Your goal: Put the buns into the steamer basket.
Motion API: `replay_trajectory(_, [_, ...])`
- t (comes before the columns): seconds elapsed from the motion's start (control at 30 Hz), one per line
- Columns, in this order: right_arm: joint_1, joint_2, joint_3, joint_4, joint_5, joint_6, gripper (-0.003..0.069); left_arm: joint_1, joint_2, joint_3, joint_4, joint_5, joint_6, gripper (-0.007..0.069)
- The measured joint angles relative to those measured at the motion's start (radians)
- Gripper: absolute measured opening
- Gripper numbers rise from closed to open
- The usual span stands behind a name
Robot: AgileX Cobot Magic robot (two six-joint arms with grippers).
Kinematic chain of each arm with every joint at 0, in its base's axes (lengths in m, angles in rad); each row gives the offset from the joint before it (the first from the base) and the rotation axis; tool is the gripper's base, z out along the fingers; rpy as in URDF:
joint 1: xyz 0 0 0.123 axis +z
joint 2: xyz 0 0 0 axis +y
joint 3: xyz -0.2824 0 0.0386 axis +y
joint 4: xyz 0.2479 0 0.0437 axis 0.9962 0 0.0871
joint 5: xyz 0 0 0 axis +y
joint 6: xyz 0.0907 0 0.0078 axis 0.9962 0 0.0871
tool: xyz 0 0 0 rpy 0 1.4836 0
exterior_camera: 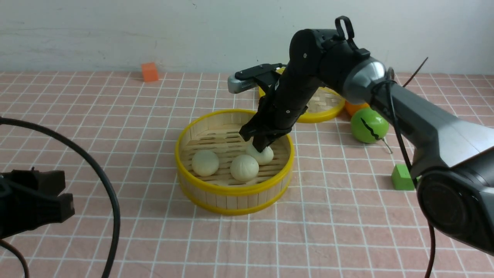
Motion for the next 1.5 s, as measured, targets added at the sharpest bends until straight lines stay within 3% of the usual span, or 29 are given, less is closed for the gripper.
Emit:
replay_trajectory(0.43, [0.001, 0.005, -0.058, -0.012, 0.020, -0.279, 0.0013, 0.000, 0.041, 0.000, -0.005, -0.010, 0.000, 0.0238])
replay_trajectory(0.6, [0.001, 0.036, -0.041, 0.000, 0.032, -0.366, 0.0046, 0.000, 0.068, 0.000, -0.005, -0.018, 0.000, 0.0238])
replay_trajectory(0.7, [0.001, 0.035, -0.021, 0.013, 0.030, -0.370, 0.0107, 0.000, 0.069, 0.000, -0.005, -0.019, 0.000, 0.0238])
replay_trajectory(0.87, [0.001, 0.026, -0.008, 0.018, 0.026, -0.364, 0.0352, 0.000, 0.069, 0.000, -0.009, -0.015, -0.001, 0.0238])
replay_trajectory(0.9, [0.001, 0.026, -0.008, 0.018, 0.026, -0.361, 0.0361, 0.000, 0.069, 0.000, -0.011, -0.014, -0.001, 0.0238])
replay_trajectory(0.93, [0.001, 0.008, -0.002, 0.018, 0.029, -0.335, 0.0437, 0.000, 0.069, 0.000, -0.021, -0.013, -0.001, 0.0238])
replay_trajectory(1.1, [0.001, -0.073, 0.001, 0.016, 0.046, -0.256, 0.0531, 0.000, 0.040, -0.006, -0.083, -0.003, -0.001, 0.0224])
replay_trajectory(1.27, [0.001, -0.208, 0.012, -0.040, 0.050, -0.130, 0.0486, 0.000, -0.108, -0.018, -0.120, -0.002, 0.000, 0.0115])
replay_trajectory(1.37, [0.004, -0.325, 0.048, -0.132, 0.051, -0.045, 0.0359, 0.000, -0.250, -0.019, -0.121, -0.002, 0.026, -0.0011])
replay_trajectory(1.43, [0.006, -0.411, 0.092, -0.206, 0.054, -0.006, 0.0244, 0.000, -0.314, -0.020, -0.120, -0.001, 0.046, -0.0014])
replay_trajectory(1.47, [0.006, -0.420, 0.098, -0.214, 0.054, -0.002, 0.0244, 0.000, -0.320, -0.020, -0.120, -0.001, 0.047, -0.0014])
replay_trajectory(1.5, [0.007, -0.489, 0.139, -0.265, 0.054, 0.015, 0.0142, 0.000, -0.356, -0.020, -0.120, 0.008, 0.058, -0.0014])
